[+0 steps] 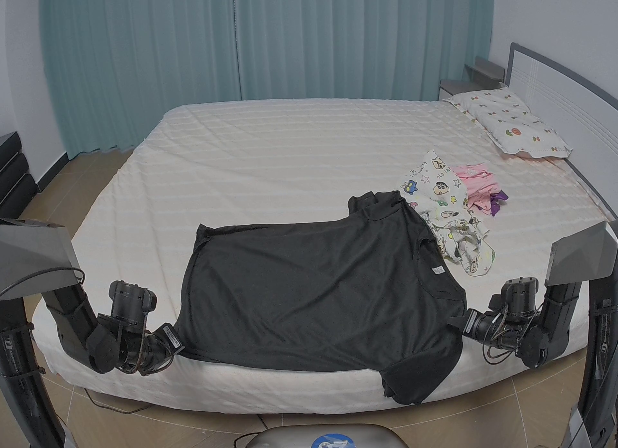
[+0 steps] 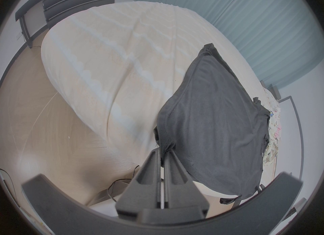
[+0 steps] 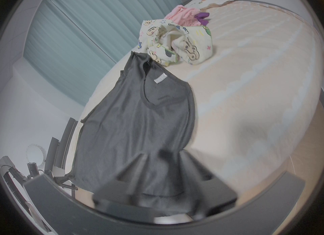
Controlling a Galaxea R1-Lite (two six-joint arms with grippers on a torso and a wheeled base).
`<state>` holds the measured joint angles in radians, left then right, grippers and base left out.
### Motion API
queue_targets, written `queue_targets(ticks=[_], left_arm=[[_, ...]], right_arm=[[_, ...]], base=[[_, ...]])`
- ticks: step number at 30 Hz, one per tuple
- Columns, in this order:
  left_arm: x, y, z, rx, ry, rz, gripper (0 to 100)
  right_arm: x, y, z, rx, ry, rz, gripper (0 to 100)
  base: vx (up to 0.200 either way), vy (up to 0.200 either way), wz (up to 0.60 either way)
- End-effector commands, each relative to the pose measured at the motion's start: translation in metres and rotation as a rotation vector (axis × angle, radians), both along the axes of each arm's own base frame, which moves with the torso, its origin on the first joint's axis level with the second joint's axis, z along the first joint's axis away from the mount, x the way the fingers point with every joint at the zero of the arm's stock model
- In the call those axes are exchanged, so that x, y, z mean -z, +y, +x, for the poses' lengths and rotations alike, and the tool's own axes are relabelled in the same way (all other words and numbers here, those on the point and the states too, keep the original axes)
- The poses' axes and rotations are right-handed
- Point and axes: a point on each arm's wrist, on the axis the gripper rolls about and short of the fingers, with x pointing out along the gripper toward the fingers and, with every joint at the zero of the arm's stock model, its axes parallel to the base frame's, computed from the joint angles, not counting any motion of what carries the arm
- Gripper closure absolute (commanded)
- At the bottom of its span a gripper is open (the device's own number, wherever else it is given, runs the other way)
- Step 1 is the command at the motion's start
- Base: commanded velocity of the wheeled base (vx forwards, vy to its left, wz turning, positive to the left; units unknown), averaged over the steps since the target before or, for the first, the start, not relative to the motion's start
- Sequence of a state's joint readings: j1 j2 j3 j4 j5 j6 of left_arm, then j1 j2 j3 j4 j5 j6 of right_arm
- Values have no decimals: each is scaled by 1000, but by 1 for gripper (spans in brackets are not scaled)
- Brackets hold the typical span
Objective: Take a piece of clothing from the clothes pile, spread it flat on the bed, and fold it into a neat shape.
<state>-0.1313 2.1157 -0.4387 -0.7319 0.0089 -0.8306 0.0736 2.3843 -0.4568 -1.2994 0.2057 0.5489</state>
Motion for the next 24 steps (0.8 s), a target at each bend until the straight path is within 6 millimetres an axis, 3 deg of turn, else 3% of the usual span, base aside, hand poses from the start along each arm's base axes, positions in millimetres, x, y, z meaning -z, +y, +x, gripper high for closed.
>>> queue_targets(ticks=[1,17,18,24], left_arm=[[-8,0,4,-4,-34,-4,100],[-18,-4,32,-33,-23,-29,100],[-17,-4,33,-40,-18,-34,100],[-9,-4,33,-11,18,-85,100]], right_arm=[[-10,-7,18,17,-78,11,100],[-39,-4,71,-40,-241,51,100],[-39,-3,73,-43,-237,52,0],[-26,-2,73,-42,-196,50,0]], base=[[0,0,0],[0,0,0],[0,0,0],[0,0,0]])
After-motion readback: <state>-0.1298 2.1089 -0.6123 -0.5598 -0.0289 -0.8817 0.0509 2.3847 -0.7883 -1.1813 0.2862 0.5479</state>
